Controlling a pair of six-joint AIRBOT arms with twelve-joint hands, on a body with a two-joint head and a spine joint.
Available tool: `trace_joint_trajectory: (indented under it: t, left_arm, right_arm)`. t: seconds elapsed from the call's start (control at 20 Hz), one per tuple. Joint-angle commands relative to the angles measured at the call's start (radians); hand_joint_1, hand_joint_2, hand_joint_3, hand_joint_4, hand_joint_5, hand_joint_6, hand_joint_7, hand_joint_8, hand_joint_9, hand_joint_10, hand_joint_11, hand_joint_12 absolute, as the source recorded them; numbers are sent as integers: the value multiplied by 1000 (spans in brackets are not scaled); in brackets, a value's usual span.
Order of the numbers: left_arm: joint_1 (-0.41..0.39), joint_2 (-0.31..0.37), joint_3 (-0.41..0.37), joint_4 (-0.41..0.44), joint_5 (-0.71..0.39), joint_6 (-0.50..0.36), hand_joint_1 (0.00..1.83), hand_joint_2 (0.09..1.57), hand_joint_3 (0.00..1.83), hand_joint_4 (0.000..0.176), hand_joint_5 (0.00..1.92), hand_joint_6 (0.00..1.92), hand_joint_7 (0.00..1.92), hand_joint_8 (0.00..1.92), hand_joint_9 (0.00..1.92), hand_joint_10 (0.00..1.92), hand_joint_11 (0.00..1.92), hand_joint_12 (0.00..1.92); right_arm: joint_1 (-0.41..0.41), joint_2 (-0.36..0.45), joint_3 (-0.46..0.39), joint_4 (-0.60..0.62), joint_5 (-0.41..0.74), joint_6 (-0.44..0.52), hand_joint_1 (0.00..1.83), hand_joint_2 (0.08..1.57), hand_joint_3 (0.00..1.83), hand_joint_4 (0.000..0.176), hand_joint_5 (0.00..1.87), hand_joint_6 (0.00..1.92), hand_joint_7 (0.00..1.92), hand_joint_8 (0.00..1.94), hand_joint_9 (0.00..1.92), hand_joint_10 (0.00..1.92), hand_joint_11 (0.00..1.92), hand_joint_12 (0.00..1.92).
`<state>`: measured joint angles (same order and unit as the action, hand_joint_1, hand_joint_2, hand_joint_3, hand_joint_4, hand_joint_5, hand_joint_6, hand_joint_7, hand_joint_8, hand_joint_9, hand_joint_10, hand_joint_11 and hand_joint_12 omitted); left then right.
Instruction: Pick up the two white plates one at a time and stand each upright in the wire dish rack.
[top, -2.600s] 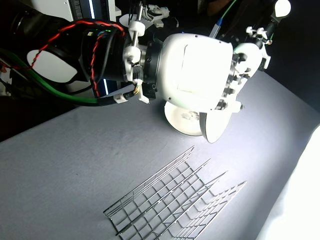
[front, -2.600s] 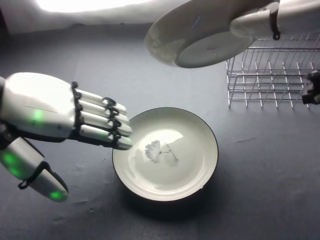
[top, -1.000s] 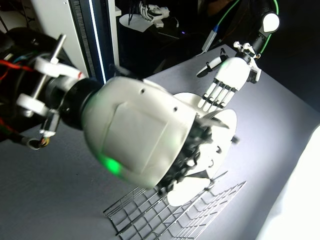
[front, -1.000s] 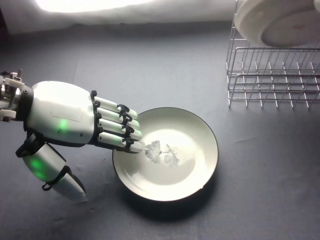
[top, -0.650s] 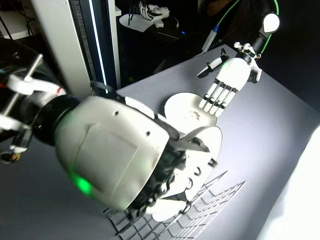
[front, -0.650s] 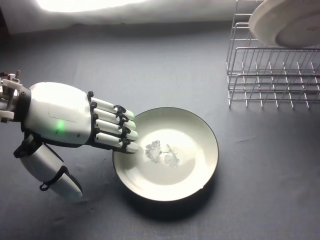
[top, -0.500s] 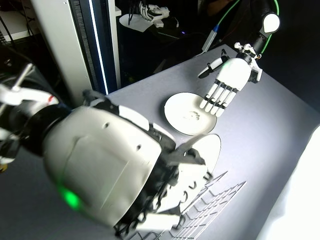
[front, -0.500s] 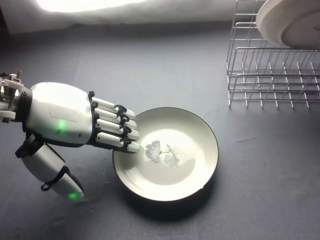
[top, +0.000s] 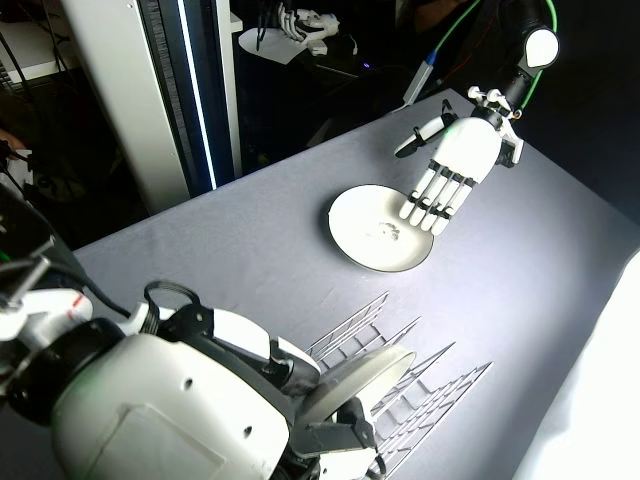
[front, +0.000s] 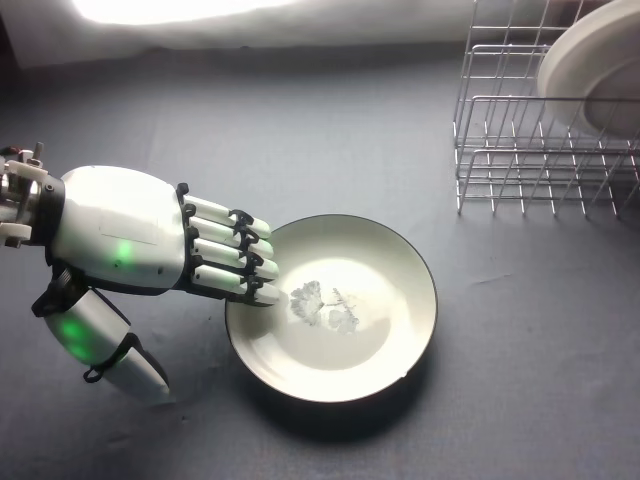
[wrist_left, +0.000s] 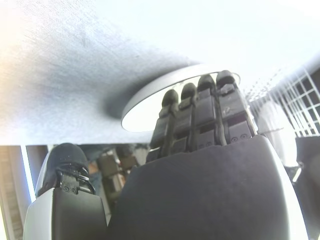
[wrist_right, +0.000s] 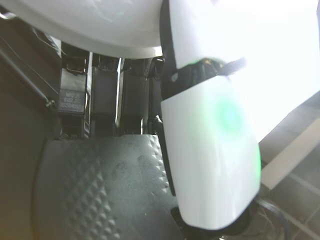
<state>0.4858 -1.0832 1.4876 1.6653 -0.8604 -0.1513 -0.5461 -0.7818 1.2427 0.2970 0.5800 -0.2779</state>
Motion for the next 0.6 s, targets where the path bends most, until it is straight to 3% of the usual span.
trace_joint_trajectory:
  t: [0.0, 0.1, 0.3, 0.45, 0.5, 0.55]
  left_arm:
    - [2, -4, 4, -48, -26, -1, 0, 1081, 0, 0, 35, 6, 0, 0, 0, 0, 0, 0]
    - [5, -4, 4, -48, -26, -1, 0, 1083, 0, 0, 36, 6, 0, 0, 0, 0, 0, 0]
    - [14, -5, 3, -48, -26, -1, 0, 1085, 1, 0, 52, 10, 5, 2, 0, 0, 0, 0]
    - [21, -6, 2, -48, -26, -2, 0, 1088, 2, 0, 40, 3, 0, 0, 0, 0, 0, 0]
    - [23, -6, 1, -48, -26, -2, 0, 1085, 0, 0, 34, 0, 0, 0, 0, 0, 0, 0]
    - [25, -6, 1, -48, -26, -2, 0, 1087, 1, 0, 43, 4, 1, 0, 0, 0, 0, 0]
  right_arm:
    - [0, 4, 12, -6, 142, 1, 1378, 1107, 1, 0, 916, 973, 1038, 898, 910, 1213, 577, 1386]
    - [-11, -1, 13, -23, 145, 0, 1375, 1119, 1, 0, 872, 1043, 1031, 905, 883, 1251, 536, 1454]
    - [-42, -9, 13, -49, 152, -3, 1380, 1103, 0, 0, 923, 961, 1060, 860, 912, 1206, 580, 1426]
    - [-50, -10, 16, -62, 152, -9, 1363, 1162, 1, 0, 724, 1237, 938, 1035, 859, 1301, 596, 1386]
    - [-52, -11, 18, -74, 152, -14, 1232, 1182, 1, 0, 736, 1300, 934, 1093, 799, 795, 586, 1316]
    - [-52, -12, 18, -82, 153, -16, 1157, 1192, 0, 0, 801, 1229, 826, 557, 782, 537, 552, 1257]
